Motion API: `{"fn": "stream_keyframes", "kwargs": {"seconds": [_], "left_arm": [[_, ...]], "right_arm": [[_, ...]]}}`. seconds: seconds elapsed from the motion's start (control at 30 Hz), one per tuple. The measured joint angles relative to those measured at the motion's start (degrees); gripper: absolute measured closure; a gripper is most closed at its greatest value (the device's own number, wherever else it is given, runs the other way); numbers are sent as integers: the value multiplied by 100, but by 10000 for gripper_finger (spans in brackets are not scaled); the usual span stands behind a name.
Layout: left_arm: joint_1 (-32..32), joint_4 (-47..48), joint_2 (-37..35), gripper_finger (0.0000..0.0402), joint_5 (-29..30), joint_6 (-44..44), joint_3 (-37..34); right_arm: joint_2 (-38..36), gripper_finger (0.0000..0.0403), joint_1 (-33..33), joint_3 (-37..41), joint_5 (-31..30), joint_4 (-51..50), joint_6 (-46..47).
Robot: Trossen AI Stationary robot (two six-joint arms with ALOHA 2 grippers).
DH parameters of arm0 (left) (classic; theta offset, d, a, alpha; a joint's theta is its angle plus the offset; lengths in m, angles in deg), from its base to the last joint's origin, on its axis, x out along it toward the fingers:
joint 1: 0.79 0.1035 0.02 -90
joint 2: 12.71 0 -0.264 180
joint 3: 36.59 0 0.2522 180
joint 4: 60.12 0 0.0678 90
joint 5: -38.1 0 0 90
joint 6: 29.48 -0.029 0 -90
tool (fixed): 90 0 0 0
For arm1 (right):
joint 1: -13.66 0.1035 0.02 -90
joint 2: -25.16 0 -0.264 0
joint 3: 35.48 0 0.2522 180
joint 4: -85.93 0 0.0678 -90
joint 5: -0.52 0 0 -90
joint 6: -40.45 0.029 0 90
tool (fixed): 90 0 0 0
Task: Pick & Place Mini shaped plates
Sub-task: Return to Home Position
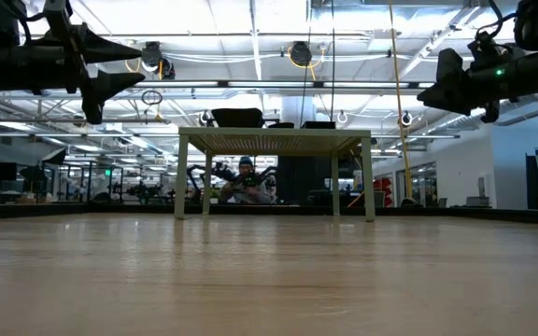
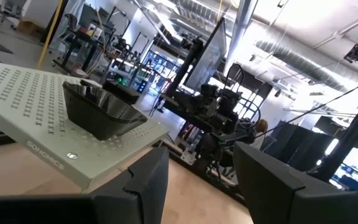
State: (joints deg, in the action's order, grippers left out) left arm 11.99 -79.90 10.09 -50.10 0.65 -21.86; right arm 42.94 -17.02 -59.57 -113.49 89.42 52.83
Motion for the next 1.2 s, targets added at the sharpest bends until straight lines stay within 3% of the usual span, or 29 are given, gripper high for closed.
{"fn": "stream_keyframes", "kwargs": {"seconds": [0.47, 0.73, 0.87, 1.0, 1.2], "left_arm": [[-2, 105, -216, 218, 17, 7, 4], [13, 215, -850, 218, 21, 20, 9], [152, 204, -1439, 218, 18, 16, 9], [293, 177, -1846, 218, 20, 15, 8], [302, 202, -1906, 218, 24, 15, 9]], "right_arm": [[-141, 300, 2, 26, 6, 19, -2], [-945, 300, 4, 935, 16, 716, -1], [-1110, 300, 2, 922, 23, -299, 19], [-1099, 300, 4, 927, 7, -648, 18], [-1064, 300, 4, 936, 7, -700, 20]]}}
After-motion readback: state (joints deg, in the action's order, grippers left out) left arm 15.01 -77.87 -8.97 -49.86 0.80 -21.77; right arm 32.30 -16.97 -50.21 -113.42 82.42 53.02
